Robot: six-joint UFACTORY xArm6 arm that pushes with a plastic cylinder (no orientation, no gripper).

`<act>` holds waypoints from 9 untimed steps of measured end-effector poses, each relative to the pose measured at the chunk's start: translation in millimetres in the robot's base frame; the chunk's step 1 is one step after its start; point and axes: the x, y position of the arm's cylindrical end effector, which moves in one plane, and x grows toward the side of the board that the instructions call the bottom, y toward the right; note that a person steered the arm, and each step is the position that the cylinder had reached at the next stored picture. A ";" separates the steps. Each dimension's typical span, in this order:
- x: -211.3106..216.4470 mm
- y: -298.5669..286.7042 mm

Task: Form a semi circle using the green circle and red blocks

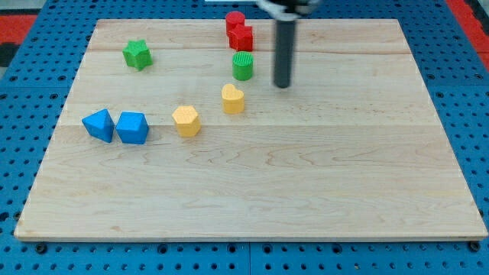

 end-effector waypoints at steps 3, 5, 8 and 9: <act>-156.3 31.1; -154.8 -37.6; -154.4 -94.0; -129.2 -118.6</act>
